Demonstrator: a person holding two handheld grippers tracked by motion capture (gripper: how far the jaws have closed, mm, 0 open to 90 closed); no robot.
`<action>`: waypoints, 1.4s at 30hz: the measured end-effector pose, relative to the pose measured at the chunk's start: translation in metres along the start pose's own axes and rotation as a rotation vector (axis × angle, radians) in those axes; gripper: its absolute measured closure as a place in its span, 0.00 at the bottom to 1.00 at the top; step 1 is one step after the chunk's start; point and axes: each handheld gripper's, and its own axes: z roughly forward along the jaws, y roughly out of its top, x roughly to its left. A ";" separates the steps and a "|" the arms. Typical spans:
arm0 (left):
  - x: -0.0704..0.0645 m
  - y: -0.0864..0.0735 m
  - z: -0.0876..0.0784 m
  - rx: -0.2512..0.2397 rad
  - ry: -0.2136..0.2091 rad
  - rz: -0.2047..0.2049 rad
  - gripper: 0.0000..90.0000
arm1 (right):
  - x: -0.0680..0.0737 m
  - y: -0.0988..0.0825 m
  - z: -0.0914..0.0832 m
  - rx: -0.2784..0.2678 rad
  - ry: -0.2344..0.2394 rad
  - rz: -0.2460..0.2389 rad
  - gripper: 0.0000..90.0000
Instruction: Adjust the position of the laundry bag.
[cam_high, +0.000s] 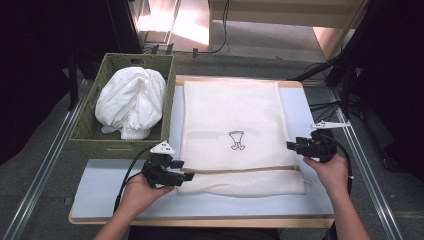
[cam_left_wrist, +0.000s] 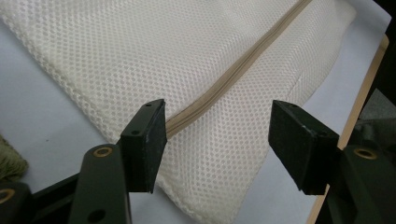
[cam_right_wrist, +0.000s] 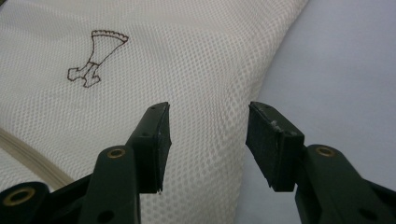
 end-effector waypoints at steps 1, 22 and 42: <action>0.000 0.001 0.001 -0.002 0.001 0.002 0.40 | 0.000 -0.002 -0.001 0.003 -0.004 0.001 0.56; -0.018 0.023 0.023 0.042 -0.017 0.083 0.41 | 0.006 -0.026 -0.027 -0.002 -0.041 0.002 0.62; -0.034 0.045 0.052 0.063 -0.067 0.147 0.43 | -0.002 -0.053 -0.038 0.018 -0.020 0.115 1.00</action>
